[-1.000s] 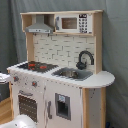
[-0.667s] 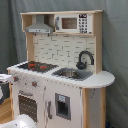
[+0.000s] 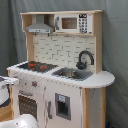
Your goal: Play with the kitchen
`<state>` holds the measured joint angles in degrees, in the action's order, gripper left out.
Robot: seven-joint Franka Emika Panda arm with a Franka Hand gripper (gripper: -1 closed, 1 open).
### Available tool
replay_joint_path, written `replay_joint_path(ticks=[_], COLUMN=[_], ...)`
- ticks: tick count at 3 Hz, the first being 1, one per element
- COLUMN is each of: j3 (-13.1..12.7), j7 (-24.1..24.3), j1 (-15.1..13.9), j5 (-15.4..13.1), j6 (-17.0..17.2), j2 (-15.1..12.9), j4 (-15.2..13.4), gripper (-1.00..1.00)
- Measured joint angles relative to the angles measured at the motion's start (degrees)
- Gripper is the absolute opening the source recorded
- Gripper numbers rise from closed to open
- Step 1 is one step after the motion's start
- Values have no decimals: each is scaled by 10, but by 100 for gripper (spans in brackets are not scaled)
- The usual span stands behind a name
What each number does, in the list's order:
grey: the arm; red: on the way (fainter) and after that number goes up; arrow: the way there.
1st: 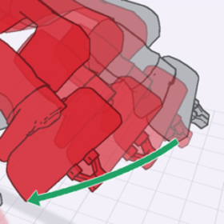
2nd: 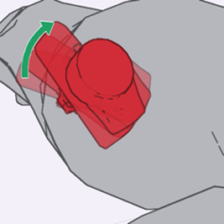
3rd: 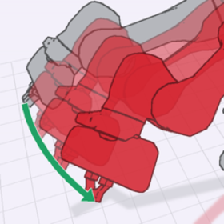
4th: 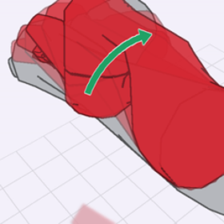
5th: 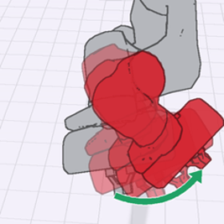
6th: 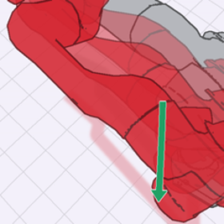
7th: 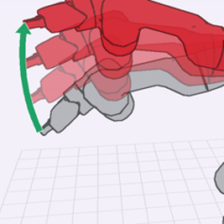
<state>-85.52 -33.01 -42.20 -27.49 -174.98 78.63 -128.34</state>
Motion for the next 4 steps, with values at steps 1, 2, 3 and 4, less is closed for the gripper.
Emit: replay_joint_path(ticks=[1,2,3,4], j3=[-10,-24,-45,-61], j7=[4,6,6,-24], j1=[-38,-71,-92,-123], j5=[15,31,55,68], j6=[2,9,35,25], j2=[-1,-2,-2,-4], j4=[41,84,119,130], gripper=[100,100,100,100])
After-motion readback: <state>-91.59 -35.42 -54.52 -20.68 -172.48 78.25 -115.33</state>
